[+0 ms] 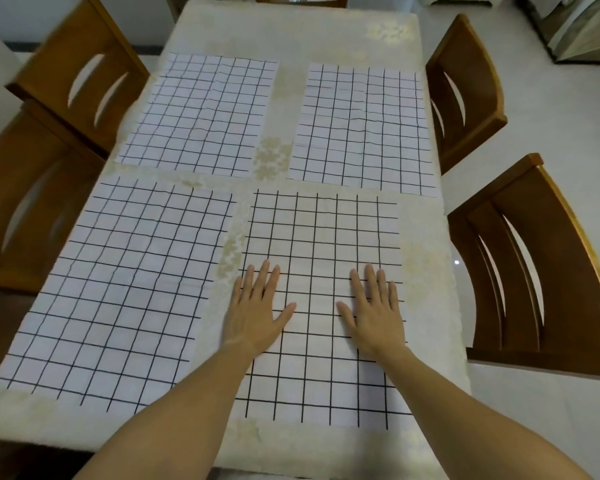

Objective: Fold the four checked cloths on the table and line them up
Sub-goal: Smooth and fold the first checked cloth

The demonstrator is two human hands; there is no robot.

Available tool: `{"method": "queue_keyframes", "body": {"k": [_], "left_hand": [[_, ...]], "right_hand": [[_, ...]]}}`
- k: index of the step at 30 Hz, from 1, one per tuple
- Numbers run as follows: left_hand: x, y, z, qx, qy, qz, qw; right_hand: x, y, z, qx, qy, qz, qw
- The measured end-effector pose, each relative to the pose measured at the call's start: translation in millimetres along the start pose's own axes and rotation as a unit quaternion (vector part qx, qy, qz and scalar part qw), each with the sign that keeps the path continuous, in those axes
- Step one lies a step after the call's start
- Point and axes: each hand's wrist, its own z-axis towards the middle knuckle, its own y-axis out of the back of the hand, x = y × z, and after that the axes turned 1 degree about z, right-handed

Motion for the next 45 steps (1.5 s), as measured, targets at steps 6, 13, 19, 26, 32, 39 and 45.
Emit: {"method": "queue_keyframes", "body": {"k": [6, 13, 19, 26, 32, 39, 45], "left_hand": [[-23.2, -0.1, -10.6, 0.021, 0.056, -0.023, 0.998], [-93.5, 7.7, -25.2, 0.074, 0.159, -0.099, 0.979], [-90.0, 14.7, -45.7, -0.003, 0.140, -0.139, 0.980], [-41.2, 30.6, 5.7, -0.014, 0.124, -0.068, 0.990], [-20.5, 36.5, 27.8, -0.022, 0.172, -0.136, 0.975], [-20.3, 48.2, 44.0, -0.013, 0.227, -0.211, 0.951], [-5.6, 65.4, 40.2, -0.065, 0.211, -0.298, 0.929]], "right_hand": [[29.0, -0.8, -7.4, -0.066, -0.038, 0.034, 0.997], [43.5, -9.1, -6.4, -0.029, -0.114, 0.051, 0.992], [-4.5, -6.0, -12.5, -0.010, -0.047, -0.017, 0.999], [-38.1, 14.4, -2.6, 0.055, 0.094, -0.076, 0.991], [-38.7, 30.6, 5.4, 0.070, 0.134, -0.090, 0.984], [15.2, 19.0, 8.8, 0.074, -0.009, -0.044, 0.996], [17.9, 16.0, 13.2, 0.074, 0.025, -0.055, 0.995]]}}
